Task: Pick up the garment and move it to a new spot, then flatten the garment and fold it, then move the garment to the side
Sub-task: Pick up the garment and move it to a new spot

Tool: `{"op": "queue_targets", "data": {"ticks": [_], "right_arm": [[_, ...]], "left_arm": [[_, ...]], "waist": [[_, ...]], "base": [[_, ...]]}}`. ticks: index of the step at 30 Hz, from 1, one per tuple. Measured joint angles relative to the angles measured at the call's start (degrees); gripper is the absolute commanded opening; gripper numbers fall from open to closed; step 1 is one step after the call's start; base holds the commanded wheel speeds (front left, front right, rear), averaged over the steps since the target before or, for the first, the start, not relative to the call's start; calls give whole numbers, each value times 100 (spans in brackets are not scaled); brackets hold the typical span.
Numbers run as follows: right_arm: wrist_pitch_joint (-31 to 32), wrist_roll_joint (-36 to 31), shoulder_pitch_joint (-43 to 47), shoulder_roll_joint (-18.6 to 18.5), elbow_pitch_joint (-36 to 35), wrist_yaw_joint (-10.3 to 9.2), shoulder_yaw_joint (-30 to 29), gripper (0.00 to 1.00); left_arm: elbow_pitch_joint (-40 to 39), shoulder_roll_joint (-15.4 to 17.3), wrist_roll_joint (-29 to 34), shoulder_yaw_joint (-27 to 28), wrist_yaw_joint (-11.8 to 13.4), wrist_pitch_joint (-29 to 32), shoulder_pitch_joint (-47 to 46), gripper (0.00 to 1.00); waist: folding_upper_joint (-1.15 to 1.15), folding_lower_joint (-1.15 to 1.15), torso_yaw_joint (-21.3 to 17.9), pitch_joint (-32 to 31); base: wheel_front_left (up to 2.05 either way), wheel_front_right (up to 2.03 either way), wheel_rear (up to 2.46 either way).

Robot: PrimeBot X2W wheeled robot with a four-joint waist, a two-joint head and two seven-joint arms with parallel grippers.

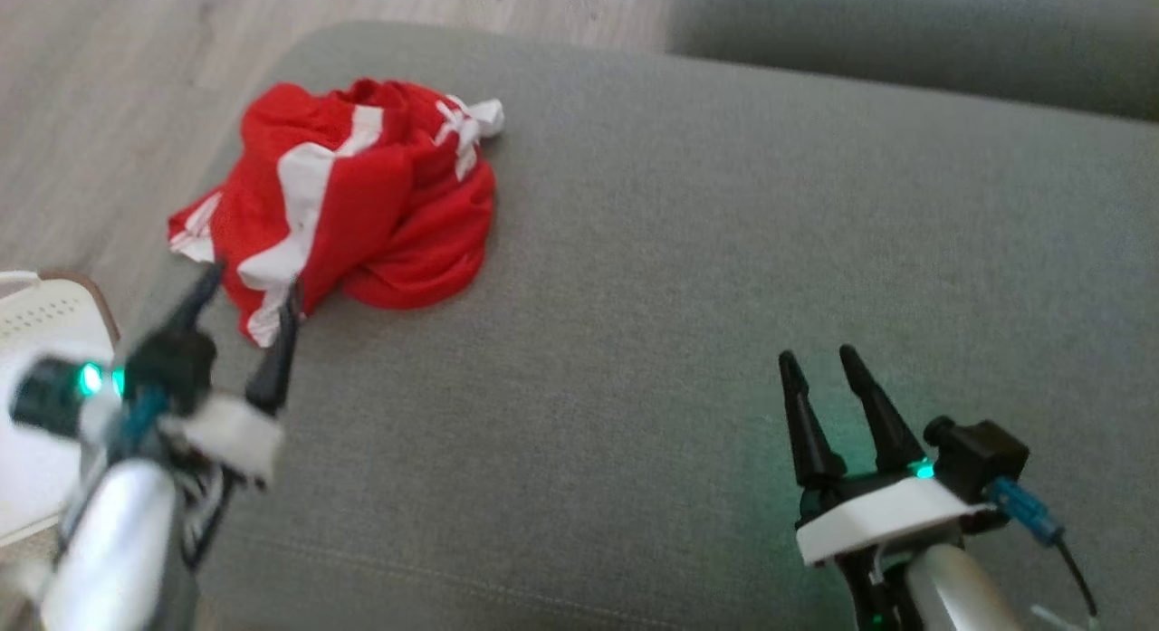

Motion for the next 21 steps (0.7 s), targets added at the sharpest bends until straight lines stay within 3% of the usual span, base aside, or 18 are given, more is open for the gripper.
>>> {"op": "queue_targets", "data": {"ticks": [4,10,15,21], "right_arm": [[0,-56,-179,-4,-38,0,-55,100],[0,-93,-443,-10,-102,0,-63,100],[0,-48,-486,-18,-154,0,-67,100],[0,-35,-649,-20,-190,0,-45,100]], "left_arm": [[682,449,-144,-464,-49,372,-1044,100],[1491,1045,-994,-1631,-55,742,-2297,100],[1782,1354,-1874,-2441,-55,971,-2854,100],[2376,1629,-2484,-2883,-55,1122,-3219,100]], "waist": [[0,0,-154,324],[0,0,-443,732],[0,0,-666,997],[0,-1,-865,1200]], "base": [[0,0,0],[0,0,0],[0,0,0],[0,0,0]]}}
